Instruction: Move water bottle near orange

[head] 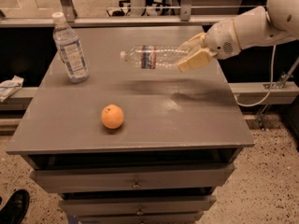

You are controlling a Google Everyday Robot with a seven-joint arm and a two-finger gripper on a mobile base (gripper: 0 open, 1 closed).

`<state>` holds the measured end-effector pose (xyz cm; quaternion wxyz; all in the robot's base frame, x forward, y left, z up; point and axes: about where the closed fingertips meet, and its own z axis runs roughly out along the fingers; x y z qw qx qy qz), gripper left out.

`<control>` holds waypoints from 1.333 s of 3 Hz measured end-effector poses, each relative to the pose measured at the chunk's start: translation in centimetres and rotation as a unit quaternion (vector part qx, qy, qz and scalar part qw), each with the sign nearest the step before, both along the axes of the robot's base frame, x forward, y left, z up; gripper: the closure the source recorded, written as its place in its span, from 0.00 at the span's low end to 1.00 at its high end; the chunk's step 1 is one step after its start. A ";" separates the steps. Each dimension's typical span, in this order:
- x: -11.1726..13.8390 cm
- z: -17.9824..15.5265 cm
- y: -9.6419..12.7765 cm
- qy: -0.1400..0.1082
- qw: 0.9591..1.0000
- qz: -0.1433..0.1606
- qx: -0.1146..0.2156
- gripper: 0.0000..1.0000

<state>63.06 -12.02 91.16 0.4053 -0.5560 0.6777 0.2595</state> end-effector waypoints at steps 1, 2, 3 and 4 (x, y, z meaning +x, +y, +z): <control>-3.2 -0.7 1.4 0.017 0.999 0.025 -0.014 1.00; -5.1 -1.9 2.9 0.043 0.998 0.031 -0.030 1.00; -6.2 -3.0 4.2 0.073 0.996 0.019 -0.040 1.00; -6.5 -3.5 4.8 0.086 0.995 0.011 -0.039 1.00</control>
Offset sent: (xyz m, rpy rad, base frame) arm -0.0731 0.0430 -0.0324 -0.1028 0.1544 0.0588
